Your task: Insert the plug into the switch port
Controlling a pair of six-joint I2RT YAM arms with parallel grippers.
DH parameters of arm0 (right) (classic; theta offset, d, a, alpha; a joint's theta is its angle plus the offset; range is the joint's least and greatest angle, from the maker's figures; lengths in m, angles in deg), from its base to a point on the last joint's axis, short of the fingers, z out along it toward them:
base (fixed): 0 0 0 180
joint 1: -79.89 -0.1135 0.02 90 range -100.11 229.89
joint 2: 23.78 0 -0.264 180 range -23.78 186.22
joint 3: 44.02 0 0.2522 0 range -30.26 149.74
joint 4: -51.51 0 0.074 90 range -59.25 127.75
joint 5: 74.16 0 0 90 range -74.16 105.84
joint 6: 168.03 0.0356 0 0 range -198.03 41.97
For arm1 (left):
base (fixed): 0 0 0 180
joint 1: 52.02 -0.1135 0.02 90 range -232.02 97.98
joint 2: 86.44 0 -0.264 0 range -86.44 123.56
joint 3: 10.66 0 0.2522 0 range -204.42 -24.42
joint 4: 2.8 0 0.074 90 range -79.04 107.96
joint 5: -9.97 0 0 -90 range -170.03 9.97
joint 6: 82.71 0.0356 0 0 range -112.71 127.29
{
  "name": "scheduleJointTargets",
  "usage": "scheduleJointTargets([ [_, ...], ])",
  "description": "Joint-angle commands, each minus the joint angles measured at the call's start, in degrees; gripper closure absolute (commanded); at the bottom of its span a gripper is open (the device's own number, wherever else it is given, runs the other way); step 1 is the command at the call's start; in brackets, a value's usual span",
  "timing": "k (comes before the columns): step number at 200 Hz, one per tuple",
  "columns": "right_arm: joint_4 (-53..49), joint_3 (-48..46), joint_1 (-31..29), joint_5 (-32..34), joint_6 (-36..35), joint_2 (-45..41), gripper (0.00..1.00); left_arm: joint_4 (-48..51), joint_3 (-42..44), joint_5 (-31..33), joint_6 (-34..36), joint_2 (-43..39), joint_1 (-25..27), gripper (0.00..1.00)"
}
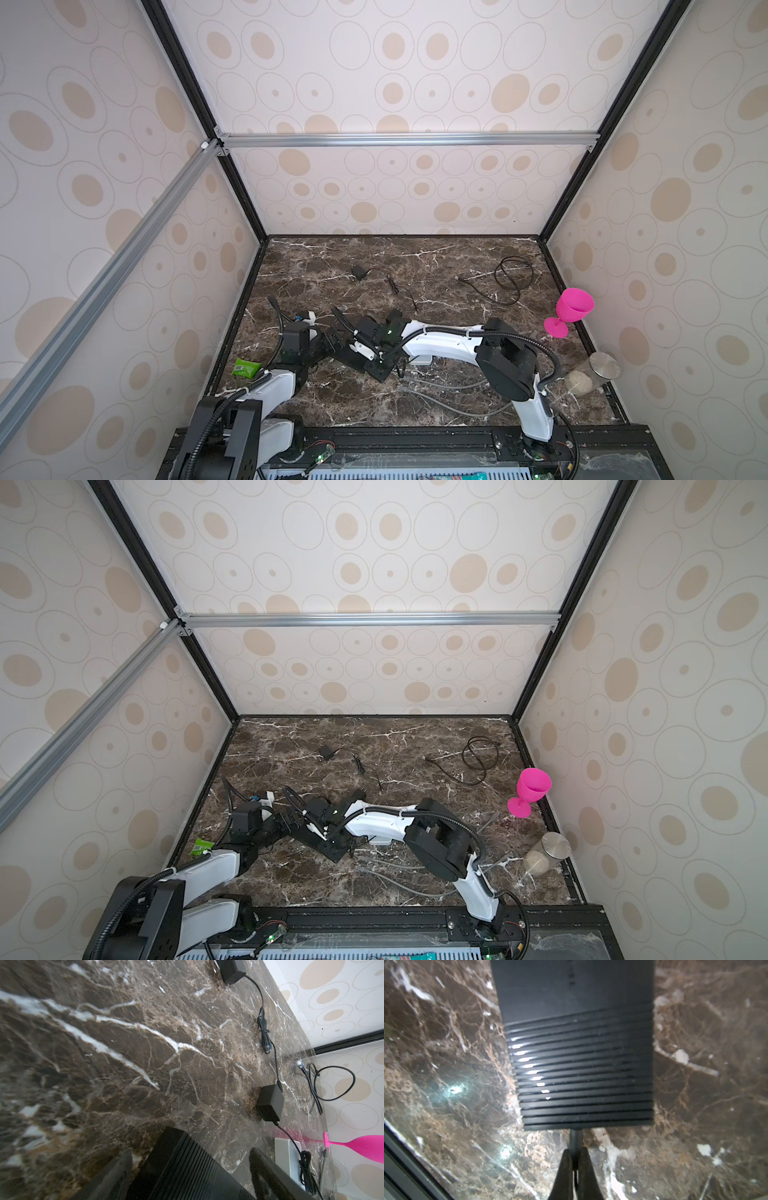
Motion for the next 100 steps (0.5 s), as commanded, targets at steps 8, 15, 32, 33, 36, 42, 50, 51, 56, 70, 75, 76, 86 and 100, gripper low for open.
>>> scheduleJointTargets([
  [8, 2.11, 1.58, 0.37, -0.74, -4.94, 0.34, 1.00, 5.79, -0.55, -3.58, 0.89, 4.09, 0.06, 0.18],
  [15, 2.17, 1.39, 0.53, -0.62, -5.26, 0.14, 1.00, 6.11, -0.98, -3.58, 1.10, 4.91, 0.06, 0.19],
  [32, 2.50, 1.05, 0.93, -0.75, -5.46, -0.43, 1.00, 6.84, -1.93, -3.43, 1.37, 6.86, 0.06, 0.21],
  [33, 2.56, 1.02, 0.92, -0.74, -5.45, -0.44, 1.00, 6.96, -1.97, -3.42, 1.41, 6.98, 0.06, 0.21],
  [36, 2.64, 0.96, 0.91, -0.74, -5.45, -0.55, 1.00, 7.20, -2.15, -3.29, 1.38, 7.24, 0.06, 0.22],
  [42, 2.90, 0.70, 1.01, -0.62, -5.56, -0.77, 1.00, 7.41, -2.48, -3.24, 1.46, 7.84, 0.10, 0.22],
  [50, 3.22, 0.41, 1.08, -0.52, -5.62, -1.04, 1.00, 7.82, -2.78, -2.95, 1.46, 8.56, 0.07, 0.22],
  [51, 3.23, 0.40, 1.08, -0.50, -5.62, -1.06, 1.00, 7.90, -2.88, -2.92, 1.46, 8.66, 0.06, 0.23],
  [56, 3.32, 0.30, 1.14, -0.43, -5.62, -1.15, 1.00, 8.32, -3.13, -2.58, 1.46, 9.17, 0.11, 0.23],
  [70, 3.55, -0.02, 1.32, -0.39, -5.72, -1.41, 1.00, 9.84, -4.12, -1.90, 1.59, 10.91, 0.08, 0.23],
  [75, 3.59, -0.12, 1.41, -0.47, -5.79, -1.46, 1.00, 10.30, -4.52, -1.60, 1.71, 11.67, 0.08, 0.24],
  [76, 3.63, -0.13, 1.42, -0.47, -5.79, -1.44, 1.00, 10.32, -4.63, -1.58, 1.76, 11.80, 0.07, 0.24],
  [86, 3.71, -0.47, 1.65, -0.61, -5.97, -1.74, 1.00, 11.61, -5.50, -1.40, 2.07, 13.16, 0.06, 0.25],
  [100, 3.97, -0.97, 1.83, -0.57, -6.46, -2.13, 1.00, 14.51, -6.97, -0.53, 2.96, 14.62, 0.06, 0.26],
])
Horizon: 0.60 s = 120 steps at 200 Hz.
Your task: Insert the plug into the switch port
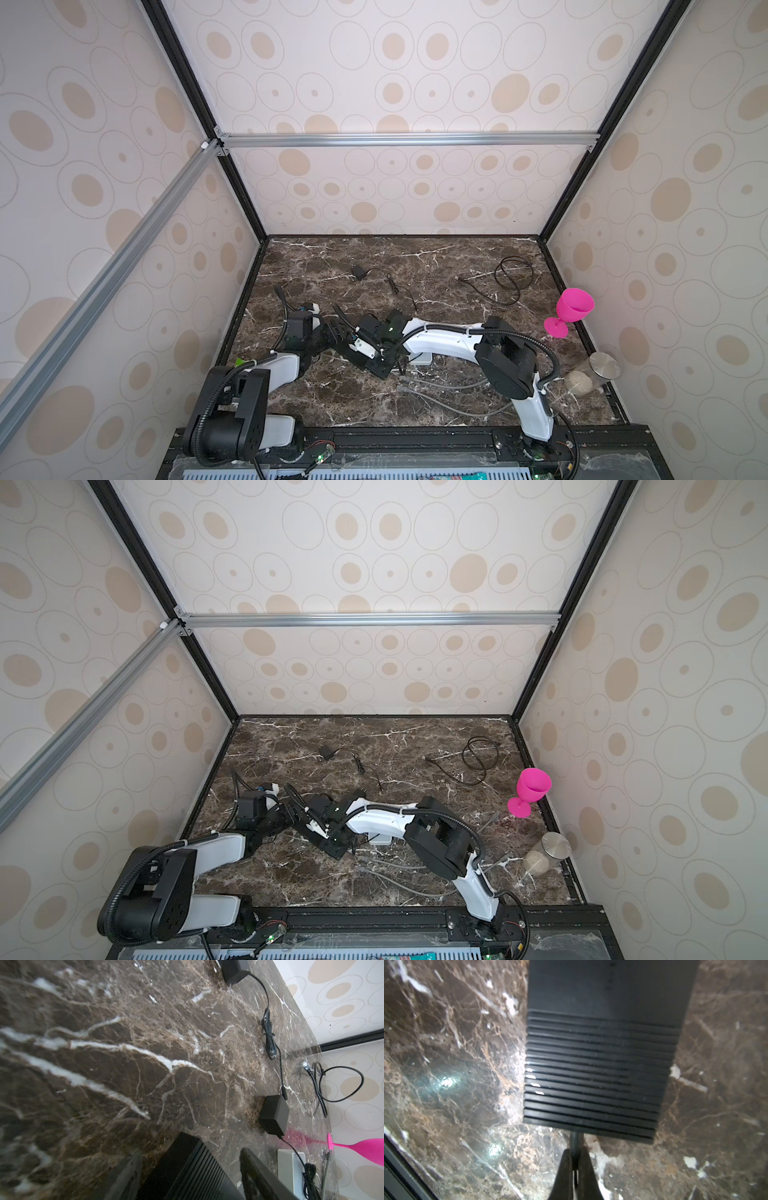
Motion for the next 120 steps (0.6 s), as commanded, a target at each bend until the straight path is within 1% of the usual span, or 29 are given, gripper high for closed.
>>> scheduleJointTargets([
  [1, 3.06, -0.82, 0.50, -0.19, -1.58, -2.19, 1.00, 14.36, -0.05, 0.73, 1.21, 4.39, 0.23, 0.26],
  [30, 3.73, -1.88, 1.09, 0.13, -3.08, -3.19, 1.00, 19.66, -1.96, 3.80, 1.82, 3.82, 0.40, 0.26],
  [44, 3.94, -2.33, 1.48, 0.42, -3.59, -3.63, 1.00, 22.75, -3.45, 6.09, 2.27, 3.38, 0.82, 0.24],
  [77, 4.12, -2.72, 2.12, 0.04, -3.93, -4.26, 1.00, 27.55, -7.47, 9.28, 3.84, 3.76, 1.09, 0.21],
  [104, 3.62, -2.11, 2.23, -0.02, -4.54, -4.05, 1.00, 30.54, -12.49, 10.66, 6.58, 6.36, 1.03, 0.19],
  [120, 3.02, -1.55, 2.68, -0.27, -4.60, -3.48, 1.00, 31.26, -15.65, 10.47, 8.15, 10.30, 0.94, 0.18],
])
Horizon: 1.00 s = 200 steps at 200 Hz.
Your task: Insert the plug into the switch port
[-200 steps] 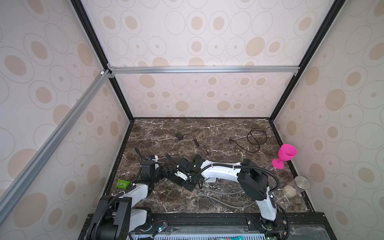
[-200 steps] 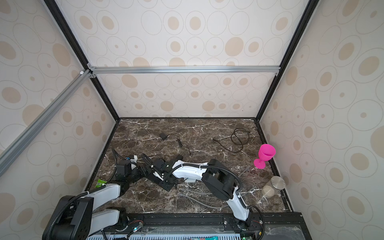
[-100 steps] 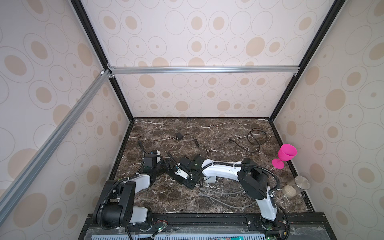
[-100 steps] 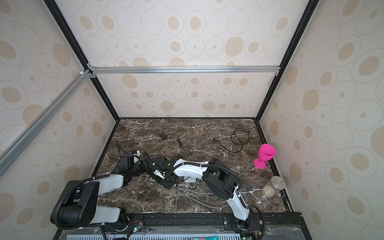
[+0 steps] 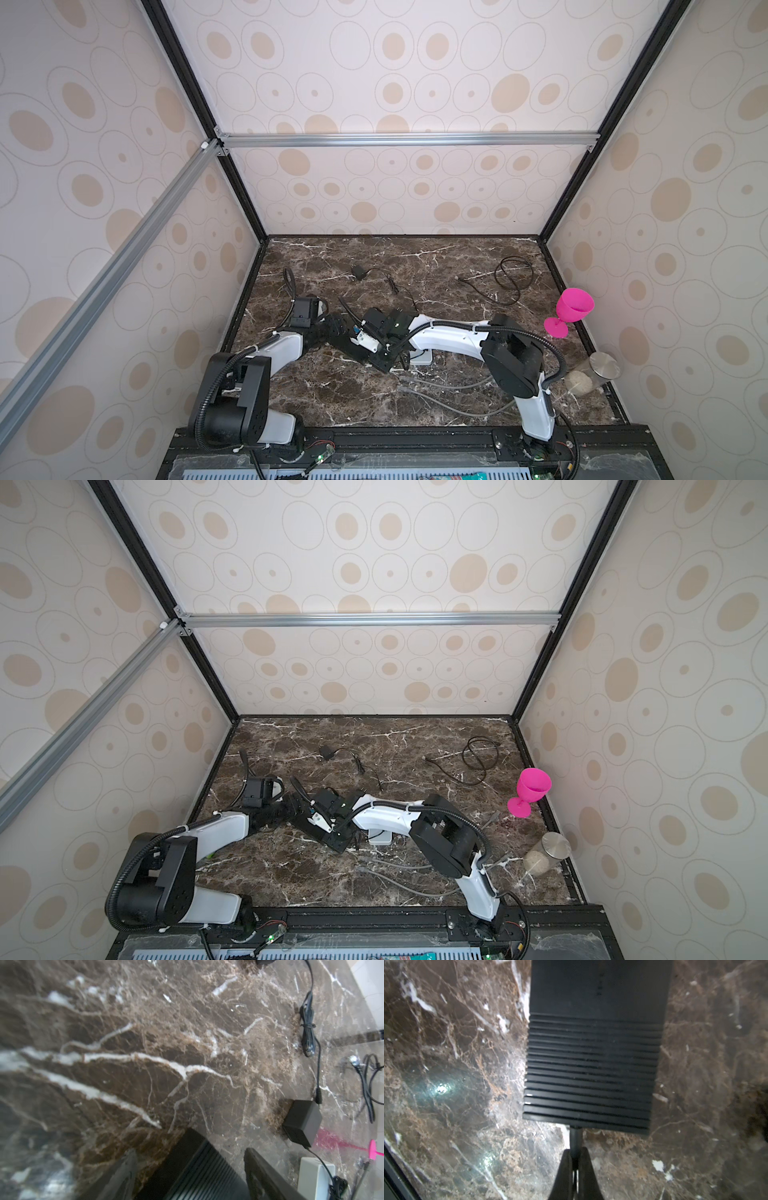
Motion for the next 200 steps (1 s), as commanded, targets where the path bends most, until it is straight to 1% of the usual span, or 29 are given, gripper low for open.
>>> scheduleJointTargets([
  [1, -0.64, 0.72, 0.69, -0.28, -1.27, -1.46, 1.00, 11.26, -2.38, 3.62, 3.73, 6.12, 0.00, 0.18],
  [29, -0.95, 1.19, 1.21, -0.68, -0.96, -0.90, 1.00, 10.75, -5.57, 2.02, 5.31, 11.91, 0.08, 0.18],
  [48, -0.92, 1.26, 1.36, -0.82, -0.70, -0.63, 1.00, 8.58, -5.29, -0.22, 5.09, 12.62, 0.18, 0.20],
  [70, -0.85, 1.34, 1.43, -0.72, -0.54, -0.43, 1.00, 7.66, -4.91, -2.04, 5.07, 13.15, 0.85, 0.24],
  [90, 0.09, 1.17, 1.52, -1.15, -0.57, -0.18, 1.00, 7.03, -3.74, -3.36, 4.55, 13.50, 2.02, 0.25],
  [133, 0.80, 1.24, 2.21, -2.38, -0.81, 1.29, 1.00, 6.26, -1.51, -3.73, 3.28, 12.03, 4.36, 0.26],
  [150, 0.91, 1.29, 2.65, -2.70, -0.52, 1.61, 1.00, 5.72, -0.29, -4.97, 2.14, 11.10, 4.98, 0.27],
  [171, 0.11, 2.68, 3.08, -3.16, -0.33, 2.76, 1.00, 4.01, 2.46, -6.48, 0.13, 8.53, 5.53, 0.27],
  [200, 0.27, 4.11, 3.16, -4.47, -0.72, 4.06, 1.00, 2.59, 5.33, -7.80, -0.73, 5.51, 5.80, 0.27],
])
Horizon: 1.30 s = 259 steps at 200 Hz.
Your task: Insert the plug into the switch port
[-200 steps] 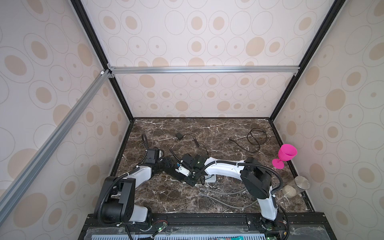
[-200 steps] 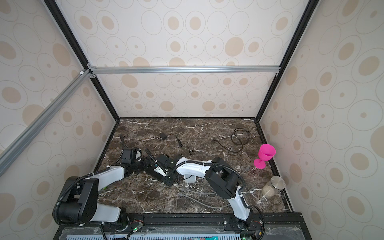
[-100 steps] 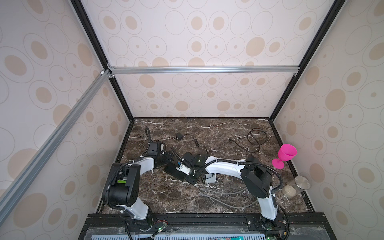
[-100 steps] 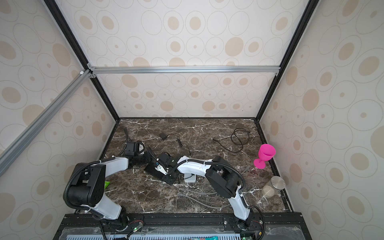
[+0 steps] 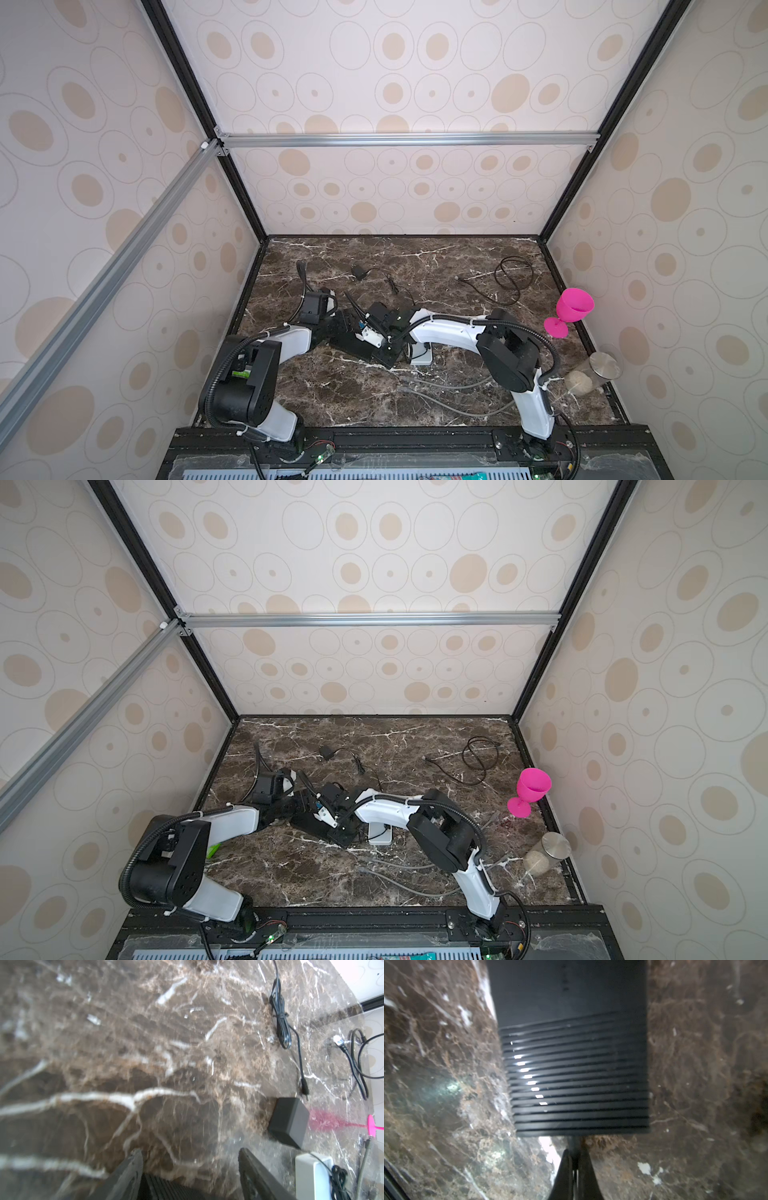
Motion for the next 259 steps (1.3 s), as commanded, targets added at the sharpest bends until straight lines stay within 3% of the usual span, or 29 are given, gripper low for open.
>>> scheduleJointTargets([
  [1, 2.35, 2.67, 0.05, -1.64, -0.53, 1.80, 1.00, 10.62, 5.17, -4.07, -3.72, 1.16, 1.45, 0.27],
  [90, 1.22, 7.13, 0.24, -0.84, -8.77, 1.08, 1.00, 9.26, 5.37, -5.29, -2.56, 2.28, 1.63, 0.27],
  [259, -0.32, 19.27, 0.27, -4.24, -9.76, 8.62, 1.00, 8.28, 5.89, -5.46, -2.67, 2.59, 1.89, 0.28],
])
